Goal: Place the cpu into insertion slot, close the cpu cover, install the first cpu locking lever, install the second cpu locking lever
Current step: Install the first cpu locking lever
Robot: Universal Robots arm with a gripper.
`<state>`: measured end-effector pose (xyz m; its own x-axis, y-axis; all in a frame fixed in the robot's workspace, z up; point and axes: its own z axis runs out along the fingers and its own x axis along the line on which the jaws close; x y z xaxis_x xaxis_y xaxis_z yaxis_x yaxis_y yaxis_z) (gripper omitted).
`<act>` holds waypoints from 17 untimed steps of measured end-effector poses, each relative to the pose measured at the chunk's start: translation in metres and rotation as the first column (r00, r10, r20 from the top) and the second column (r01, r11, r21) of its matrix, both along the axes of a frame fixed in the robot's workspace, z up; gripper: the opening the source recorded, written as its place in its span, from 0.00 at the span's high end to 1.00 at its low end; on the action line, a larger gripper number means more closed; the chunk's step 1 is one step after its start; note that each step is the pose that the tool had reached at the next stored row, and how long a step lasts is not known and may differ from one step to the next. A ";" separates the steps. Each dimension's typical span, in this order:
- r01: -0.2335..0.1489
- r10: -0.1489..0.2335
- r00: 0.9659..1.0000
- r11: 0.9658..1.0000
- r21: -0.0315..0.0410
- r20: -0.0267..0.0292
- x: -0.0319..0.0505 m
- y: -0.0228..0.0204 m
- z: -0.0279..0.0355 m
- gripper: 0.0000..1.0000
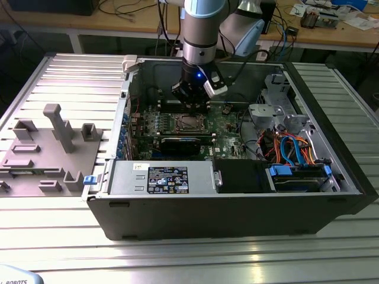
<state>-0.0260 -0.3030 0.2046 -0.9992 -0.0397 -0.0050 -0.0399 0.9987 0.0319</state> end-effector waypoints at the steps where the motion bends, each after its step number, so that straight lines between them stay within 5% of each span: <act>1: 0.000 0.000 1.000 1.000 0.000 -0.001 0.0005 0.0000 -0.0001 0.89; 10: 0.000 0.000 1.000 1.000 0.000 -0.007 0.0054 0.0000 -0.0035 0.89; 17: -0.002 0.002 1.000 1.000 0.001 -0.007 0.0066 0.0048 -0.0039 0.89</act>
